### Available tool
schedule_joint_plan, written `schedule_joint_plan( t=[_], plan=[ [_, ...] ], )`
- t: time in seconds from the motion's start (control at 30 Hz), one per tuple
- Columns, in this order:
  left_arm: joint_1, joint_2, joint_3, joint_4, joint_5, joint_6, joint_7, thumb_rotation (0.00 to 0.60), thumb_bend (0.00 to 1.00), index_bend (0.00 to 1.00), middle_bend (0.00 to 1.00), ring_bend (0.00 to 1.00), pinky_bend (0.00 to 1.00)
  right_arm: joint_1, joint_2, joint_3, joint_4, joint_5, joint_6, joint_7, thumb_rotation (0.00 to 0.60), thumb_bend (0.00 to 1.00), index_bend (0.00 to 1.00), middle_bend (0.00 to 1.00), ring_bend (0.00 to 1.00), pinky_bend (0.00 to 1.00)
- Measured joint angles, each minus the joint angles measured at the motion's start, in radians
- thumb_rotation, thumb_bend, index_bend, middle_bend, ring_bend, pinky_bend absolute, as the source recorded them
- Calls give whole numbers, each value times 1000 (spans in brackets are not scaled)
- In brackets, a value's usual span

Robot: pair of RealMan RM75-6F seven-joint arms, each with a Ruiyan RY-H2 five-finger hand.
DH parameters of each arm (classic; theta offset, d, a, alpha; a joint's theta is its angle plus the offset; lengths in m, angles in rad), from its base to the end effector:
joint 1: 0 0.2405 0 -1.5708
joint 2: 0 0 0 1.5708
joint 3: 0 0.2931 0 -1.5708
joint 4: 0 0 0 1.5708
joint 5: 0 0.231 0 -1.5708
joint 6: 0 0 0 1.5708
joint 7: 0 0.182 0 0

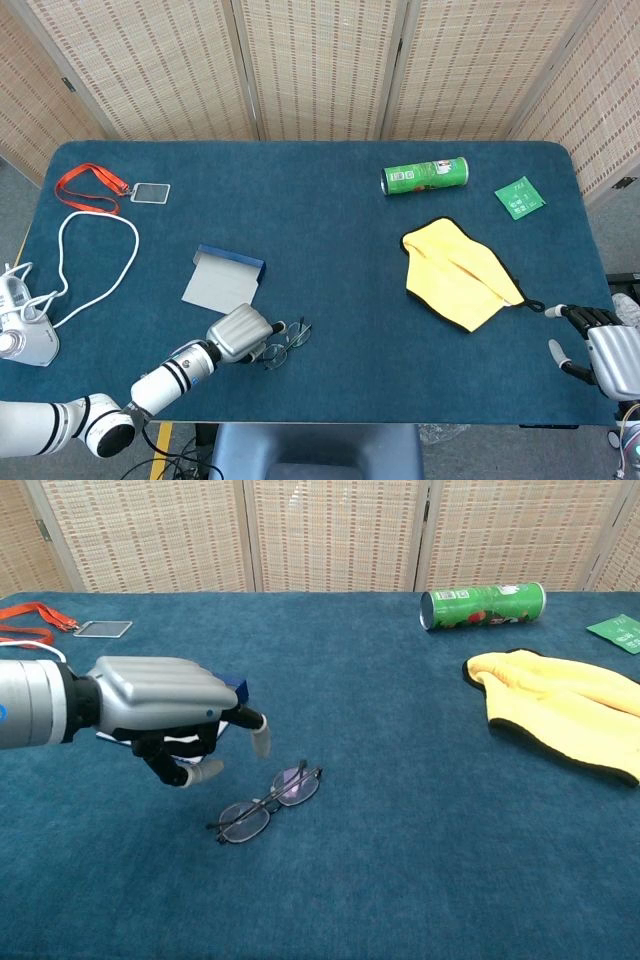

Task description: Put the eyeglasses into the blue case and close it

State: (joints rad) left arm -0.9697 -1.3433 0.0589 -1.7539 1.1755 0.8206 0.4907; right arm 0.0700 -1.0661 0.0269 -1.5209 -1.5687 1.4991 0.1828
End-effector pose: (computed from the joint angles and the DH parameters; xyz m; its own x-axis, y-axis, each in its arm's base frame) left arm -0.1165 0.3494 -0.0523 0.7643 0.2553 0.5922 0.5482 -0.7408 -0.3882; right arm -0.3689 -0.2144 0.1793 0.3647 -0.0180 0.9309 -0.9301 -0.0537 0.3634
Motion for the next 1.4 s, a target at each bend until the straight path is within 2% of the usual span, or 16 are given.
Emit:
schedule_joint_plan(
  t=[0.43,0.8,1.23,1.4],
  plan=[
    [-6,-18,39,-79,-21,-11,150,600,589,297,951,956,1000,-1,-4,-1,7,0,-2,6,600,390,318,378,384,308],
    [-2,-34,81,-78,-97,-11,254,600,589,306,958,960,1000,-1,-1,0,1,-2,0,-1,600,390,317,378,385,308],
    [8,10,131,-118,-259,110,440,600,589,330,959,962,1000,3,5,3,-15,-6,-1,-15,600,390,318,379,386,308],
    [15,51,149,-140,-302,144,465,600,589,343,959,962,1000,5,4,5,-17,-4,-4,-18,600,390,318,379,386,308]
  ],
)
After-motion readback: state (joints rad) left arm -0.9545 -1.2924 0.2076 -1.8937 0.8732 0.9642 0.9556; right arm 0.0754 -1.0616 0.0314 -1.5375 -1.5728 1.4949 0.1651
